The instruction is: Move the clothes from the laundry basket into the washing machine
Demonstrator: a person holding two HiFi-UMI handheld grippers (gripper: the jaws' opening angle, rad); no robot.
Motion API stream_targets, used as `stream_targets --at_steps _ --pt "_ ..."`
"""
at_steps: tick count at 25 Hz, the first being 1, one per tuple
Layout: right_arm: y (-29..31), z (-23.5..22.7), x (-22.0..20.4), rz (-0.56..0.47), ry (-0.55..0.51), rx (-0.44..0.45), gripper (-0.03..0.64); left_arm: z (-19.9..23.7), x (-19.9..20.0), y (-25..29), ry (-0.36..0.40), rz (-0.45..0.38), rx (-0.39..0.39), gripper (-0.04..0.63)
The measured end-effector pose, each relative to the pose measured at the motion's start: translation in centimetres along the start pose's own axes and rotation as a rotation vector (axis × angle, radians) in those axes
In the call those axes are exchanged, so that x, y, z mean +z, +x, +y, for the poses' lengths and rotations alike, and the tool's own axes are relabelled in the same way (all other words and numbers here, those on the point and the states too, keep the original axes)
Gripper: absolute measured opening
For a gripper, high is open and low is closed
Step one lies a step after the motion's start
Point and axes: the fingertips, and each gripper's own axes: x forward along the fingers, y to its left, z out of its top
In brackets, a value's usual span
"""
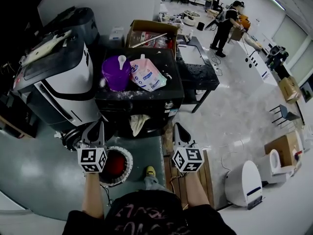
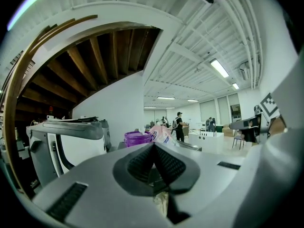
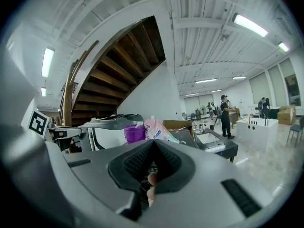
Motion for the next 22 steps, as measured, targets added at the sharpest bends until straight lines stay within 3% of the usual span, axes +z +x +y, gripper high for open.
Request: stream_targets --at_steps 22 --pt "-1.4 -0.7 2.7 -0.052 -0.023 -0.036 0.005 0.9 1.3 -1.5 0.009 -0.035 0.03 0.011"
